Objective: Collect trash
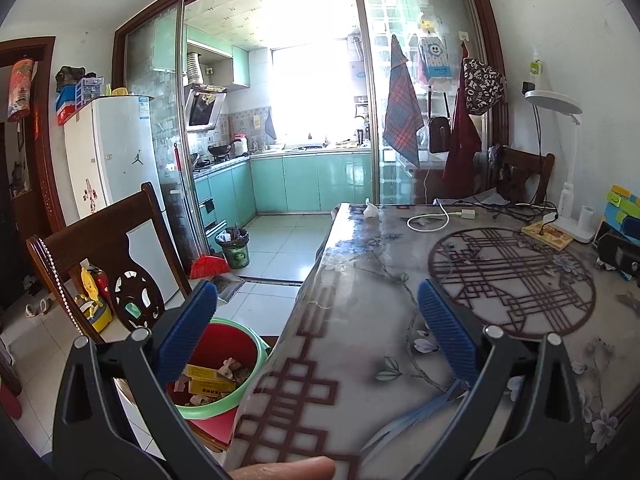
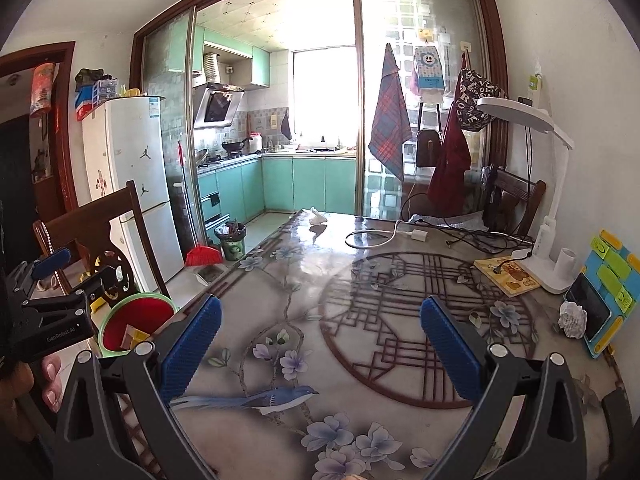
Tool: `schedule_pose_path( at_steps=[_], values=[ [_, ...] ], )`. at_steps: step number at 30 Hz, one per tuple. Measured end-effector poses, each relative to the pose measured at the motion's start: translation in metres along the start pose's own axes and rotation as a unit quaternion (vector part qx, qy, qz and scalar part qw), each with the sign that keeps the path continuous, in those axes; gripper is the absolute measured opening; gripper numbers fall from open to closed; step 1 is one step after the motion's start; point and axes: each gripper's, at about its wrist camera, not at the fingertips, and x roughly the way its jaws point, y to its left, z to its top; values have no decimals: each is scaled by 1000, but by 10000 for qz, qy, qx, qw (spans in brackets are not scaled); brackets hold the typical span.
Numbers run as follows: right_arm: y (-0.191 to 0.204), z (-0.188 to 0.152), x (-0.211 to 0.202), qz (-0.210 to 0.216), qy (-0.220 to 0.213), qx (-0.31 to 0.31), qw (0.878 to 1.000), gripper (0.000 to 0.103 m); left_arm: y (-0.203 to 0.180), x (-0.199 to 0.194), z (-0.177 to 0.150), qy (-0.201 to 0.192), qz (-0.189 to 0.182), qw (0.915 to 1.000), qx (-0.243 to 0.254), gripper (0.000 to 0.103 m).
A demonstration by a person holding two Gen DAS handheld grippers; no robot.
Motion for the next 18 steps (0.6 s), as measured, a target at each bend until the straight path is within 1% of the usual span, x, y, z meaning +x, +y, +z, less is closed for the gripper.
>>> schedule_pose_path(
  at_steps=[18],
  values=[
    [3, -4, 2, -47, 9, -64, 10000, 97, -4, -2, 2, -76, -53, 10000, 26, 98]
  ],
)
